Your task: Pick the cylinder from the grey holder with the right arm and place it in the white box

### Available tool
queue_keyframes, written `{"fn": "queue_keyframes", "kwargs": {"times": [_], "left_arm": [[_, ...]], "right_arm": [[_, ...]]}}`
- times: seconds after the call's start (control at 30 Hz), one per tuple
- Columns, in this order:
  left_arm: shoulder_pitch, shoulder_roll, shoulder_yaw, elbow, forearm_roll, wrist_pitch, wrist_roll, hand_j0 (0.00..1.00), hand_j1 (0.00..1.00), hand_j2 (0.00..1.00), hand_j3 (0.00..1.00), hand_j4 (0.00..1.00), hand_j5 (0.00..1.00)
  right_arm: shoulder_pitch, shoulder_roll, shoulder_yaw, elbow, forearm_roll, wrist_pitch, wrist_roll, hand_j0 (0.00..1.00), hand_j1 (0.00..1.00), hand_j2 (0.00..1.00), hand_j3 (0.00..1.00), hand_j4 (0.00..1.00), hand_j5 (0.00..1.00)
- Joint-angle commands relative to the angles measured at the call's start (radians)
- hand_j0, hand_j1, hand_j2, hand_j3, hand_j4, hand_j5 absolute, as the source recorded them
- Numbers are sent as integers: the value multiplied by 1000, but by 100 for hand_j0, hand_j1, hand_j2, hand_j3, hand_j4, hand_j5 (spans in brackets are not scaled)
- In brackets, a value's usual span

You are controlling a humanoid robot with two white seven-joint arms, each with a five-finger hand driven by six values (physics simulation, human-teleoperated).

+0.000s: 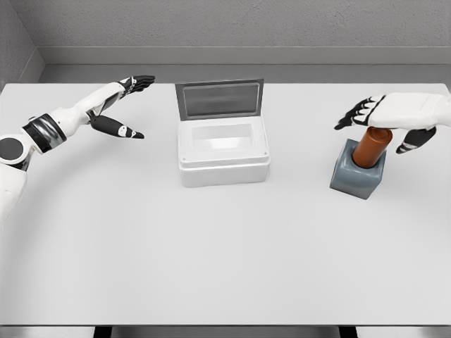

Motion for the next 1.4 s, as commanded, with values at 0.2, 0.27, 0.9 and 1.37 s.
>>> {"fn": "queue_keyframes", "kwargs": {"times": [0.2, 0.27, 0.9, 1.37], "left_arm": [[0, 3, 0, -4, 9, 2, 0, 100, 100, 100, 100, 100, 100], [0, 6, 0, -4, 9, 2, 0, 100, 100, 100, 100, 100, 100], [0, 11, 0, -4, 9, 2, 0, 100, 100, 100, 100, 100, 100], [0, 13, 0, -4, 9, 2, 0, 100, 100, 100, 100, 100, 100]], "right_arm": [[-3, 7, 1, 1, -5, 2, 2, 100, 100, 100, 100, 100, 100], [-2, 6, 1, 1, -5, 2, 2, 100, 100, 100, 100, 100, 100], [2, 4, 4, -2, -3, 2, 3, 100, 100, 100, 100, 100, 100], [5, 7, 6, -6, -3, 2, 22, 87, 87, 87, 87, 87, 87]]}}
